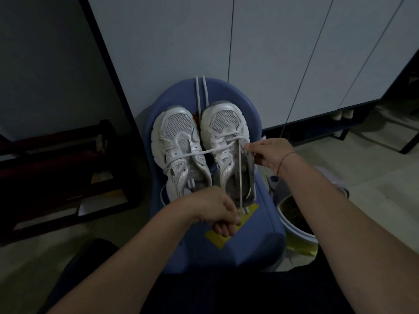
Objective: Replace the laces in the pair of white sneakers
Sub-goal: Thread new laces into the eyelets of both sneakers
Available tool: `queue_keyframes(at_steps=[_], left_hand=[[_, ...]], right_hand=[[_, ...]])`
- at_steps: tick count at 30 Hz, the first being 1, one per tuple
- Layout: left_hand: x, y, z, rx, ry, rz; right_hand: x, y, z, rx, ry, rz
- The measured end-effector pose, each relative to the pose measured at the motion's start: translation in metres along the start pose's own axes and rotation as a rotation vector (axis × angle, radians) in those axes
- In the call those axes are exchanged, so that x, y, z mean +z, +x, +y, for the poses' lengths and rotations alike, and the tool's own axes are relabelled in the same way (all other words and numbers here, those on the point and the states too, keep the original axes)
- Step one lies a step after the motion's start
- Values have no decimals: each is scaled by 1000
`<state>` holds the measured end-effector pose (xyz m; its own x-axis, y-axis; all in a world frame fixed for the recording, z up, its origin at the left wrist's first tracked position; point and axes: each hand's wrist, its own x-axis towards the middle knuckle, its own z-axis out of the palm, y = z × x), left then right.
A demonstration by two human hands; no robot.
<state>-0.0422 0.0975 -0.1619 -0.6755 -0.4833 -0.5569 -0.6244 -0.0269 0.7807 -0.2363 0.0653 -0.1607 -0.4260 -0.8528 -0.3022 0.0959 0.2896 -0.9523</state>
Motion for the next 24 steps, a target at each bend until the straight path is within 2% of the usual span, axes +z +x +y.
queue_keyframes(at_steps=[2, 7, 9, 11, 18, 24], left_hand=[[1, -6, -3, -16, 23, 45], [-10, -7, 12, 166, -219, 605], [-13, -2, 21, 261, -328, 705], [-14, 8, 28, 293, -392, 701], [-9, 43, 48, 229, -583, 559], [-9, 53, 41, 239, -630, 626]], right_hand=[[-1, 1, 1, -6, -29, 12], [2, 0, 0, -3, -37, -8], [3, -1, 0, -9, -31, -15], [4, -2, -1, -12, -18, -25], [4, -3, 1, -33, -25, -54], [9, -3, 1, -33, -12, -55]])
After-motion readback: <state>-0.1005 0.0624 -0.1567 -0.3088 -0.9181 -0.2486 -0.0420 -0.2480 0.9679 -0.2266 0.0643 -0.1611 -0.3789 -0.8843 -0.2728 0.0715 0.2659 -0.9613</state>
